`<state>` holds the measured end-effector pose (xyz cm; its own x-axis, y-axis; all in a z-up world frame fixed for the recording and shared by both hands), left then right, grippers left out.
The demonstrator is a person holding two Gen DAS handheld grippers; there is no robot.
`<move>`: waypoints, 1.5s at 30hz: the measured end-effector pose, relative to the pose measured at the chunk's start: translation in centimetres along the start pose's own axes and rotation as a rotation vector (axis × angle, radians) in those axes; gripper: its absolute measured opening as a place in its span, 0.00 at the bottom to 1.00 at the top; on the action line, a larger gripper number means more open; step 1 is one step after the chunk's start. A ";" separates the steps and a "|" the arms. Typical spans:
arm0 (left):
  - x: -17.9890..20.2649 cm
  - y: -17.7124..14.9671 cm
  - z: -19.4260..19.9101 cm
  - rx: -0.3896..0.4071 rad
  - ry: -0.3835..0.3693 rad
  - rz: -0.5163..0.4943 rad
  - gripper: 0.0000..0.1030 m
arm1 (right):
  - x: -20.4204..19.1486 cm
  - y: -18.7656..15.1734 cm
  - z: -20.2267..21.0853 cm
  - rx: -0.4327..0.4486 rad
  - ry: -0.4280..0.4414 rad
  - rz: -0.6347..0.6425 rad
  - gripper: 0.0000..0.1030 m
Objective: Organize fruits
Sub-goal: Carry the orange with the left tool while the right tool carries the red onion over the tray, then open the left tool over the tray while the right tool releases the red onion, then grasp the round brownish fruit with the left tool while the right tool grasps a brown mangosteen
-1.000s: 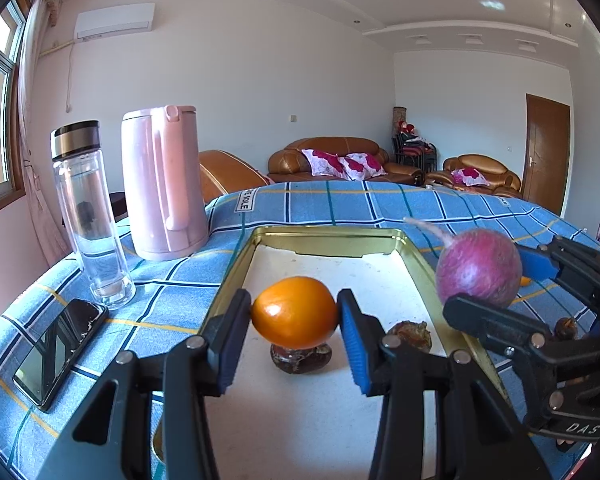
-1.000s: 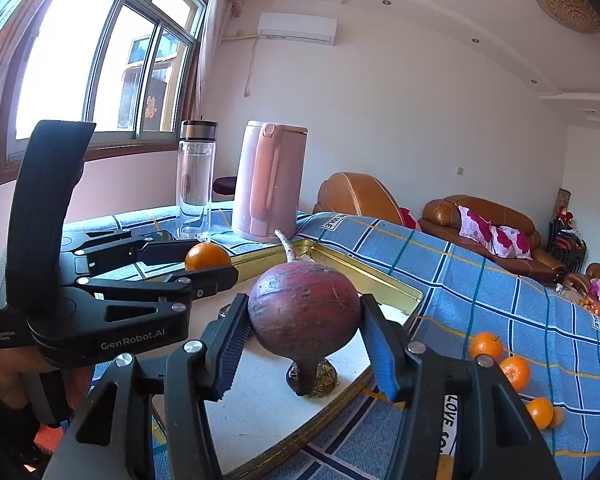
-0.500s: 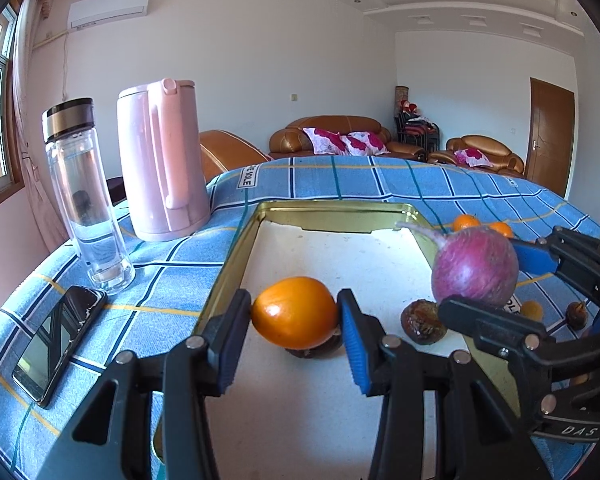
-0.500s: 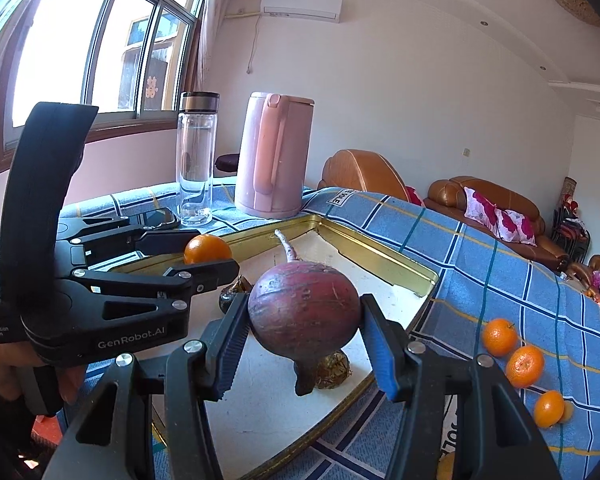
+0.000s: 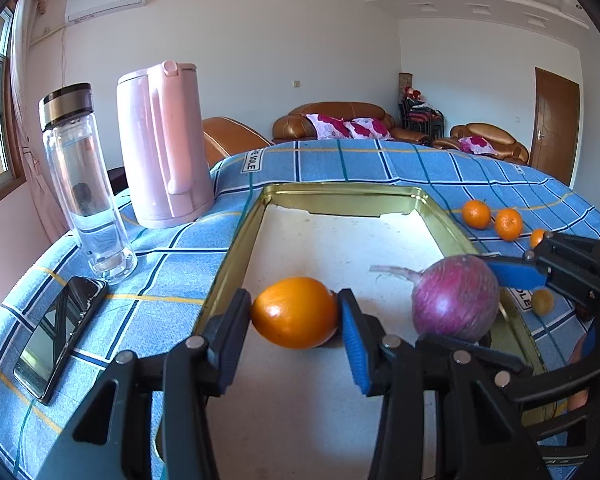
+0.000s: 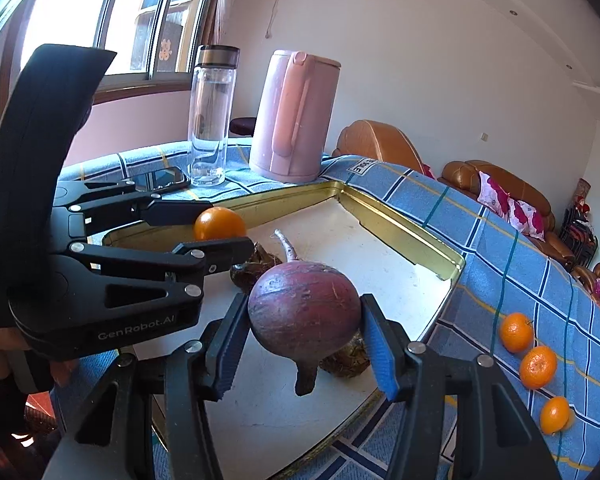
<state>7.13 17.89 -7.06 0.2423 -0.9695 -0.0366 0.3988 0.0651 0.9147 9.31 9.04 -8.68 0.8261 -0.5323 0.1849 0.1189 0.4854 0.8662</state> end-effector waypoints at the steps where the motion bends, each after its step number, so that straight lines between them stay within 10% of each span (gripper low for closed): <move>1: 0.0 0.0 0.0 -0.003 -0.001 -0.001 0.45 | -0.1 -0.1 -0.3 -0.015 0.005 0.002 0.55; 21: 2.1 1.8 3.4 0.134 -0.017 0.039 0.83 | 4.7 -2.0 7.2 0.129 -0.159 -0.129 0.70; 32: 10.2 2.1 4.1 0.135 -0.173 -0.035 0.84 | 14.8 -9.6 15.7 0.036 -0.397 -0.347 0.70; 45: 19.5 1.4 2.4 0.014 -0.345 -0.156 0.84 | 16.2 -13.4 14.2 -0.125 -0.313 -0.436 0.58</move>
<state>10.26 -1.45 -5.51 -0.1335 -0.9902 -0.0406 0.3943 -0.0907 0.9145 13.31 -15.96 -10.67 0.4845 -0.8742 -0.0329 0.4937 0.2422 0.8352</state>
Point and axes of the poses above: each gripper's, at about its wrist camera, not at the fingertips, and z roughly against the way its jaws point, x to its right, y to its top, the point moved 4 cm from there along -z, roughly the way its jaws point, and after that the axes turned 8 degrees about x, right-handed, at the moved point
